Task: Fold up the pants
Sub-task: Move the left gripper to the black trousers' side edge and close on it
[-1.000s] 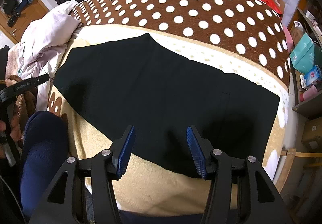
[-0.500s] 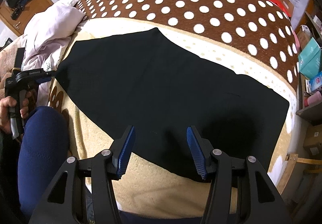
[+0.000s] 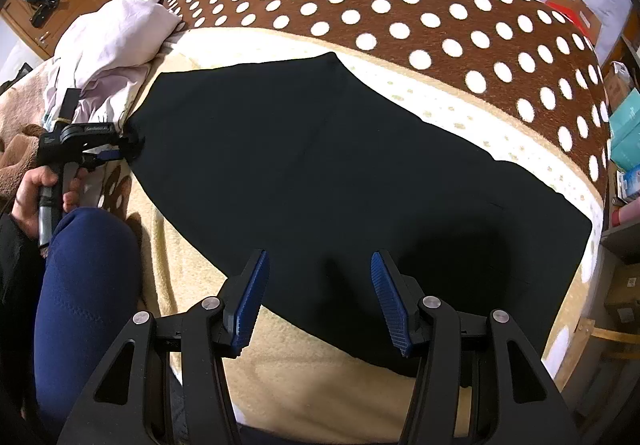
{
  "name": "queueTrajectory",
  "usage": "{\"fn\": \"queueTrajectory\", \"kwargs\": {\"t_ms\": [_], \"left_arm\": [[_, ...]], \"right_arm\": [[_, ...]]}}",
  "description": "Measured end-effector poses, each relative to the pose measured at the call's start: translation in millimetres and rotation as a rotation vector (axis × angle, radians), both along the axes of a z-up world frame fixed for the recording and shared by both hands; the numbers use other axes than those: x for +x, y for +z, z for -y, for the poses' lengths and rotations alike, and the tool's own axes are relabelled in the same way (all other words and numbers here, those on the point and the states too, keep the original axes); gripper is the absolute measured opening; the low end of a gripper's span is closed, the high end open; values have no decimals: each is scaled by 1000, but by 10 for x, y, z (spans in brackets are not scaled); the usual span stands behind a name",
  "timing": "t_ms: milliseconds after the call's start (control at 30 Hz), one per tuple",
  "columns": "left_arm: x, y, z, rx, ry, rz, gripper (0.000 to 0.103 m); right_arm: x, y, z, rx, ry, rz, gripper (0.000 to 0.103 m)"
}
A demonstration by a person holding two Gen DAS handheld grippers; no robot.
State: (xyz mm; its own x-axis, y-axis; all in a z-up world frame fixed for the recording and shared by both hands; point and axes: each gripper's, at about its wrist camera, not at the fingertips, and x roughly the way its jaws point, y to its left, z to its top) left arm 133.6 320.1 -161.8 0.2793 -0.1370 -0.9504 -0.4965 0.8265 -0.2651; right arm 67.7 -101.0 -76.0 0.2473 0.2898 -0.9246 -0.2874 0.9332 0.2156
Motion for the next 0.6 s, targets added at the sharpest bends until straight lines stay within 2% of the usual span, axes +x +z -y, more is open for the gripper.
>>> {"fn": "queueTrajectory", "kwargs": {"t_ms": [67, 200, 300, 367, 467, 600], "left_arm": [[36, 1, 41, 7, -18, 1, 61], [64, -20, 125, 59, -50, -18, 58], [65, 11, 157, 92, -51, -14, 32], [85, 81, 135, 107, -59, -8, 8], [101, 129, 213, 137, -91, 4, 7], [78, 303, 298, 131, -99, 67, 7]], "right_arm": [[-3, -6, -3, 2, -1, -2, 54], [-27, -1, 2, 6, 1, -3, 54], [-42, 23, 22, 7, 2, 0, 54], [-53, 44, 36, 6, -1, 4, 54], [-80, 81, 64, 3, -9, 10, 54], [-133, 122, 112, 3, -17, 18, 54]]}}
